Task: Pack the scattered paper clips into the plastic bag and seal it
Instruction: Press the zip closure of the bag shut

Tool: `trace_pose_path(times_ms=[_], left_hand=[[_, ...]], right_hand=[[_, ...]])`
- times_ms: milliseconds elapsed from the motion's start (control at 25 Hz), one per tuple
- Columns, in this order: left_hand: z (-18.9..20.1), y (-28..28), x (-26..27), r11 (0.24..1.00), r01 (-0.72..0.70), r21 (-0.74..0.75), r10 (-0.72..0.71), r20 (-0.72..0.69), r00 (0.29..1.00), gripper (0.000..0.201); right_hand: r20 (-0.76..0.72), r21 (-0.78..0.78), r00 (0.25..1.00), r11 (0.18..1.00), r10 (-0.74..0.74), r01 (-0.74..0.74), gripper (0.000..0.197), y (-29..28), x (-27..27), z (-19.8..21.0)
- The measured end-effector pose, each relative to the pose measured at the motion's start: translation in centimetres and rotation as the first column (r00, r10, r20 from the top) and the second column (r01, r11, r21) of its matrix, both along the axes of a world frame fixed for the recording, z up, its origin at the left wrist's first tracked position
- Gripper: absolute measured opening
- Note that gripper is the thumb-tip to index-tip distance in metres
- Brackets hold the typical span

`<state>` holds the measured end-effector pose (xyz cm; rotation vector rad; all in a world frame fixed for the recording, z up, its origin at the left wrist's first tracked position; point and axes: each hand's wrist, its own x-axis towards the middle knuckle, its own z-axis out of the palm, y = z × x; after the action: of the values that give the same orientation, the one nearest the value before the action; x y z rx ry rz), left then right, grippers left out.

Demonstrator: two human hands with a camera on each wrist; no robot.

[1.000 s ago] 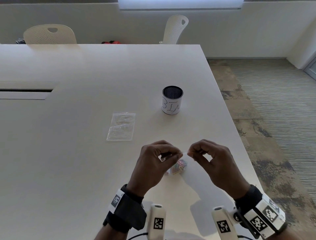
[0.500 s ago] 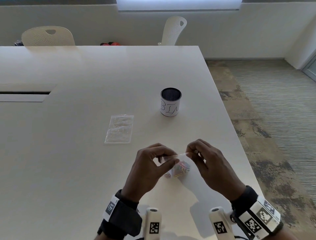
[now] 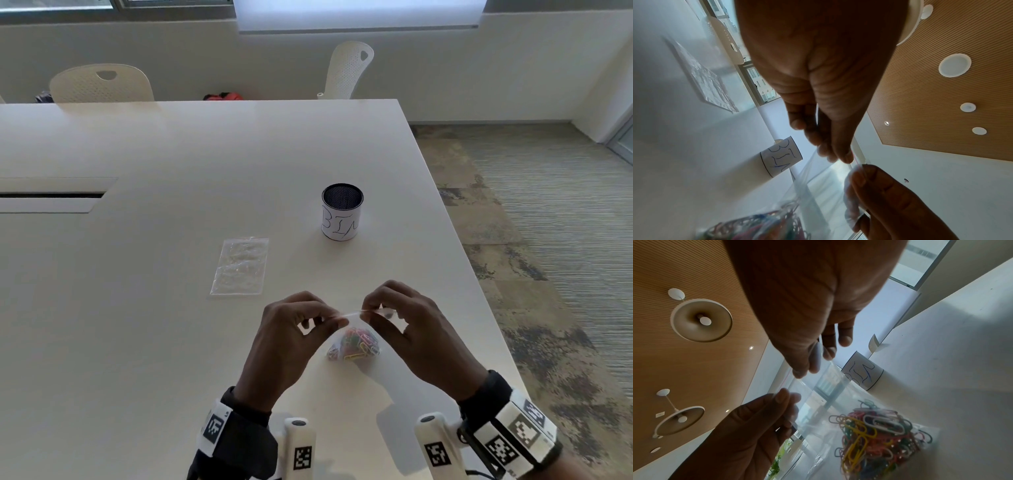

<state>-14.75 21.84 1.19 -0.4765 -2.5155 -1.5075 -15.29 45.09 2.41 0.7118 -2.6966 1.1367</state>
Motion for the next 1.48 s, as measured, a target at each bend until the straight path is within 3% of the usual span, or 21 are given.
trace_pose_path(times_ms=[160,240,360,480,560,640,760,920,1080,1240,1360,1480], left_hand=[[-0.2,0.1,-0.5,0.998,-0.035,-0.053,0.032,-0.061,0.998,0.003],[-0.2,0.3,-0.6,0.998,-0.058,-0.028,0.056,-0.056,0.997,0.004],[0.6,0.3,-0.6,0.999,-0.04,-0.001,0.04,-0.057,0.998,0.008],[1.9,-0.1,-0.8,1.0,0.007,0.02,-0.006,-0.045,0.999,0.007],[2.9,-0.5,-1.1,0.999,0.02,0.036,-0.02,-0.016,1.0,0.009],[3.8,-1.1,-1.7,1.0,0.008,0.019,-0.007,-0.014,1.0,0.007],[3.9,-2.8,-3.2,0.992,-0.121,0.044,0.121,0.001,0.993,0.006],[2.2,-4.8,-3.9,0.947,-0.303,0.106,0.292,0.105,0.951,0.009],[0.9,-6.7,-3.6,0.874,-0.461,0.153,0.449,0.11,0.887,0.014],[0.3,-8.2,-2.7,0.834,-0.5,0.234,0.465,0.189,0.865,0.012],[-0.3,-8.4,-1.8,0.834,-0.5,0.235,0.453,0.228,0.862,0.015],[-0.9,-8.5,-1.1,0.848,-0.488,0.206,0.436,0.252,0.864,0.017]], right_hand=[[-0.01,0.003,1.0,1.0,0.008,-0.008,0.002,0.0,-0.3,0.0],[0.013,-0.065,1.0,0.998,-0.016,0.017,0.005,0.1,-0.7,-0.3],[0.185,-0.144,0.982,0.989,0.041,-0.014,0.041,1.0,-1.5,-1.1],[0.391,-0.248,0.895,0.961,0.216,-0.123,0.073,0.7,-1.9,-1.4],[0.445,-0.313,0.837,0.931,0.319,-0.188,0.07,-0.6,-2.0,-1.4],[0.446,-0.366,0.822,0.91,0.354,-0.193,0.05,-2.1,-1.9,-1.4],[0.51,-0.544,0.785,0.839,0.352,-0.023,0.021,-4.1,-2.0,-1.4],[0.618,-0.658,0.613,0.75,0.493,0.061,0.031,-5.4,-2.3,-2.0],[0.746,-0.546,0.6,0.782,0.29,0.3,0.034,-6.9,-4.1,-3.5],[0.807,-0.406,0.586,0.789,0.072,0.462,0.039,-8.7,-6.4,-4.0],[0.804,-0.325,0.594,0.818,-0.025,0.474,0.04,-10.1,-7.5,-4.3],[0.716,-0.152,0.683,0.921,-0.147,0.358,0.057,-10.6,-8.2,-4.2]])
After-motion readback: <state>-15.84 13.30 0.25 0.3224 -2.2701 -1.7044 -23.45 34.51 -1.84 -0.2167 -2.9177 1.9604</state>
